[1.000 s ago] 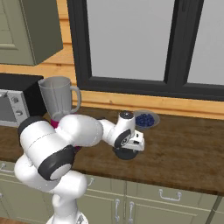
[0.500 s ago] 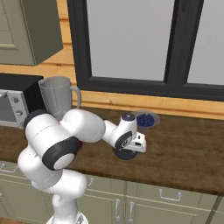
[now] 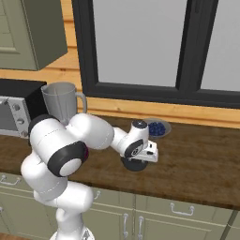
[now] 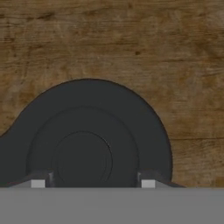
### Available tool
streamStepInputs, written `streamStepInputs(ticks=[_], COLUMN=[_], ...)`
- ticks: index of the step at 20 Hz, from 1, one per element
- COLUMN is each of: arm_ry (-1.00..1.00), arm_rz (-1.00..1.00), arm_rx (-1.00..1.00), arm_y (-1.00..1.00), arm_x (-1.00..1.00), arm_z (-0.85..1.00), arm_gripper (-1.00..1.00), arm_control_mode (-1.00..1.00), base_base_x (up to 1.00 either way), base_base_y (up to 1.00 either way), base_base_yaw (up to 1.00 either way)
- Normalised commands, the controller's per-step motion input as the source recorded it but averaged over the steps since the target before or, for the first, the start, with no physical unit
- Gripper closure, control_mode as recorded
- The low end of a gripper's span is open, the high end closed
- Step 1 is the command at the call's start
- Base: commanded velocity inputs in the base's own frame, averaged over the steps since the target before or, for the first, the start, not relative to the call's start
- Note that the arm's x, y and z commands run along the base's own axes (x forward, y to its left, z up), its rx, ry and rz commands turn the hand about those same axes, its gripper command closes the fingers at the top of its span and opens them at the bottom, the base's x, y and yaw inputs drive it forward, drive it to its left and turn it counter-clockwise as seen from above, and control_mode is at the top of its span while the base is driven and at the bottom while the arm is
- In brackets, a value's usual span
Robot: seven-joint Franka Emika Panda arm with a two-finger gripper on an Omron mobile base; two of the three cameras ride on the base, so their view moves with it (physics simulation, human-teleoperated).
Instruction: Close the lid blender by securely placing the lid on top.
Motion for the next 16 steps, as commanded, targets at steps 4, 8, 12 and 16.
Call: streamStepInputs(ticks=[4, 8, 12, 16], arm_ry=[0.00, 0.00, 0.03, 0.00], arm_rz=[0.00, 0.00, 0.00, 0.00], arm_rx=[-0.03, -0.03, -0.01, 0.00], arm_y=[0.19, 0.27, 0.18, 0.00], arm_x=[0.08, 0.05, 0.02, 0.00], arm_z=[-0.35, -0.31, -0.24, 0.00], arm_gripper=[1.00, 1.00, 1.00, 1.00], arm_control_mode=[-1.00, -1.00, -1.00, -1.00], base_base_x=[0.00, 0.00, 0.00, 0.00], base_base_y=[0.00, 0.00, 0.00, 0.00], base_base_yaw=[0.00, 0.00, 0.00, 0.00])
